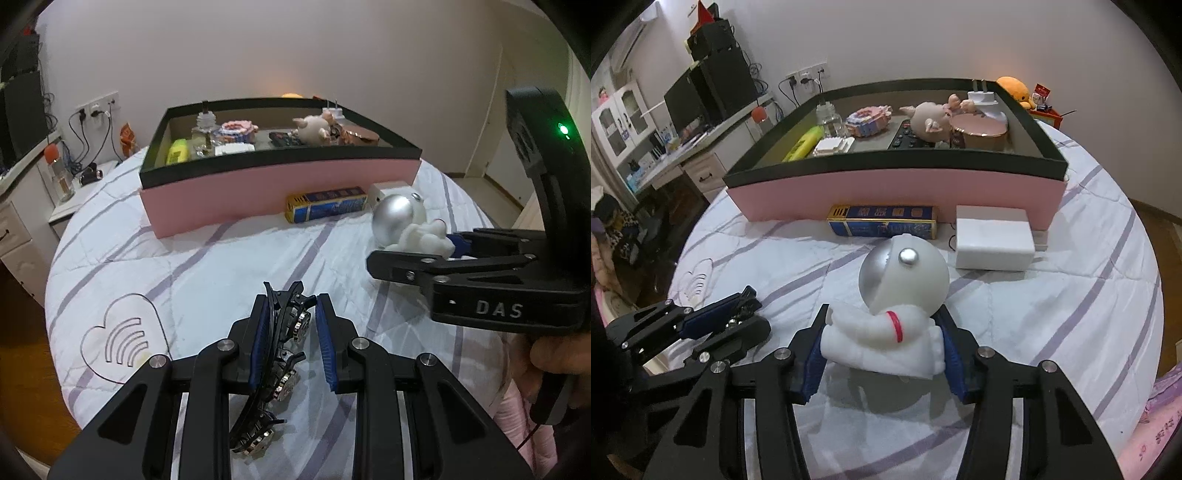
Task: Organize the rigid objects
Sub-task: 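Grasp the black hair clip with left tool while right tool grasps the white astronaut, then carry the clip into the box with left tool while right tool places the astronaut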
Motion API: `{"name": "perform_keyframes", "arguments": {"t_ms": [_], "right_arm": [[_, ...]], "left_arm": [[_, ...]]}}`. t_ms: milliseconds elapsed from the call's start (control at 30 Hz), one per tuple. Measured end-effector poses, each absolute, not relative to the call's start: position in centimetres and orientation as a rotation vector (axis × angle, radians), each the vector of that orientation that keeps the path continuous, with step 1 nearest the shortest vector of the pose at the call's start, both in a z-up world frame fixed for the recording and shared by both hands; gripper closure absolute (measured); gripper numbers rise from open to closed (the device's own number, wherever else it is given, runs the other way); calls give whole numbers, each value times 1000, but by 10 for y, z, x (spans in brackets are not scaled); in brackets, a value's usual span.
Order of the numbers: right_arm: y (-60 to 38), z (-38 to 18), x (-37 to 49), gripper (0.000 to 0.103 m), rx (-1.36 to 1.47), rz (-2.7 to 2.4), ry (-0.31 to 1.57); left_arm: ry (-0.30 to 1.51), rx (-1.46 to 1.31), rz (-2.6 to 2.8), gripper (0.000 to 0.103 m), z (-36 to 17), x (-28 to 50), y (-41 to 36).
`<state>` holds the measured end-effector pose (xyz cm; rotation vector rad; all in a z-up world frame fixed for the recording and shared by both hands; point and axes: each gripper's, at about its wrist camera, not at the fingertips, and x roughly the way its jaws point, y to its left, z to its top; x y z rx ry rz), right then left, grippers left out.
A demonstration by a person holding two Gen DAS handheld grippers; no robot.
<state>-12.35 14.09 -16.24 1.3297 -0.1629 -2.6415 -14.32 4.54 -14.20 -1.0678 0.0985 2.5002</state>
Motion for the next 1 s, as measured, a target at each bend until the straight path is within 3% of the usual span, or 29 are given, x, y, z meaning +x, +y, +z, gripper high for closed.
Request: {"name": "perform_keyframes", "arguments": {"t_ms": [467, 1000], "right_arm": [[140, -103, -125, 49, 1143, -2679, -154], [141, -54, -207, 49, 1011, -2727, -68]], "left_arm": [[76, -983, 2629, 78, -88, -162, 38], [75, -825, 2740, 77, -29, -241, 39]]}}
